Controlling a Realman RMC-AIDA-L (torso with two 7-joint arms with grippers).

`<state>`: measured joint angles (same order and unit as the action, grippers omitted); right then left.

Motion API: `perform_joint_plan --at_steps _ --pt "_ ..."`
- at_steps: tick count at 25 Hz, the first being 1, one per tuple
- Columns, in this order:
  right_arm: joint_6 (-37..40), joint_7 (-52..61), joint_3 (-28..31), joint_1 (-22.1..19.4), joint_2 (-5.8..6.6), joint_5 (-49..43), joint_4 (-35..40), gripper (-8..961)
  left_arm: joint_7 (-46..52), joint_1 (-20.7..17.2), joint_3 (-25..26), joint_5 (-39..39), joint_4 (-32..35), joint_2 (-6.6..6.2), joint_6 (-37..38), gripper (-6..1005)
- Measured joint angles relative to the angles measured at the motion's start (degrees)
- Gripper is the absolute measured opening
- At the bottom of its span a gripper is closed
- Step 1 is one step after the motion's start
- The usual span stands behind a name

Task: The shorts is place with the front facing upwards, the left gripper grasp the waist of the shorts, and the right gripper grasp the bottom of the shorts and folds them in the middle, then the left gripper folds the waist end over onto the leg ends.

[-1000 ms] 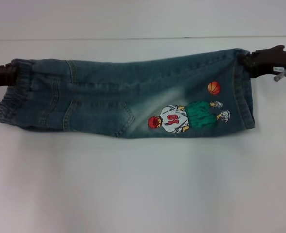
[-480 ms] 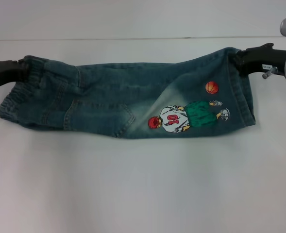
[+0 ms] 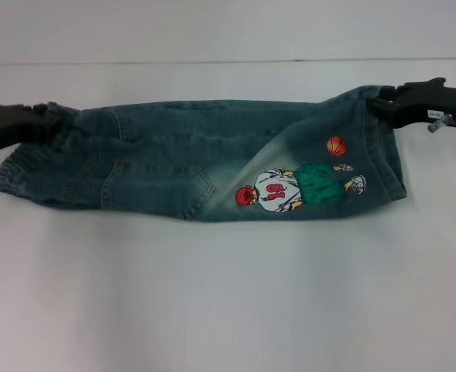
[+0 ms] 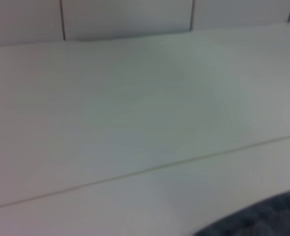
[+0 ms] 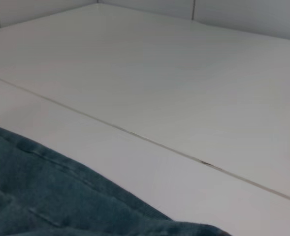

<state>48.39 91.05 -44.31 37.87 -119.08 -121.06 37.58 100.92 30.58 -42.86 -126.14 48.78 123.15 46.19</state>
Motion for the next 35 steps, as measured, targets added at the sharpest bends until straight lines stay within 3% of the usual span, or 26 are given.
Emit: perform_joint_plan --at_steps 2,5,6,9,14,21,24,29,35 --pt "0.1 0.3 -0.1 -0.1 0.12 0.0 0.2 99 0.5 0.2 -0.1 -1.9 0.0 -0.01 0.3 142" --pt "0.2 0.4 0.0 -0.2 0.17 0.0 0.2 230 1.7 0.6 -0.1 -4.6 0.3 -0.06 0.5 412" --pt "0.3 0.4 0.0 -0.3 0.17 -0.1 0.2 273 2.2 0.7 -0.1 -5.6 0.4 -0.12 0.5 434" --pt "0.3 0.4 0.0 -0.6 0.17 -0.1 0.2 527 3.3 1.4 -0.1 -8.1 0.5 -0.40 0.4 499" --pt "1.2 0.5 0.3 -1.6 0.04 -0.1 0.9 738 3.7 2.6 -0.1 -12.2 1.3 -0.49 0.0 608" --pt "5.4 0.3 0.6 -4.0 -0.46 1.0 4.0 753 4.0 1.7 1.3 -13.1 5.2 -0.37 1.6 861" --pt "9.5 -0.6 0.8 -6.2 -0.45 3.8 6.4 752 3.0 -1.1 3.6 -8.6 8.4 -0.52 6.7 855" --pt "19.1 -4.0 0.8 -10.9 -0.39 9.6 10.7 750 -4.9 -8.8 7.6 7.9 12.3 -0.20 19.3 849" --pt "30.8 -11.7 1.2 -16.9 -0.54 12.6 13.2 748 -17.9 -16.2 16.7 20.5 9.0 0.51 37.0 848"
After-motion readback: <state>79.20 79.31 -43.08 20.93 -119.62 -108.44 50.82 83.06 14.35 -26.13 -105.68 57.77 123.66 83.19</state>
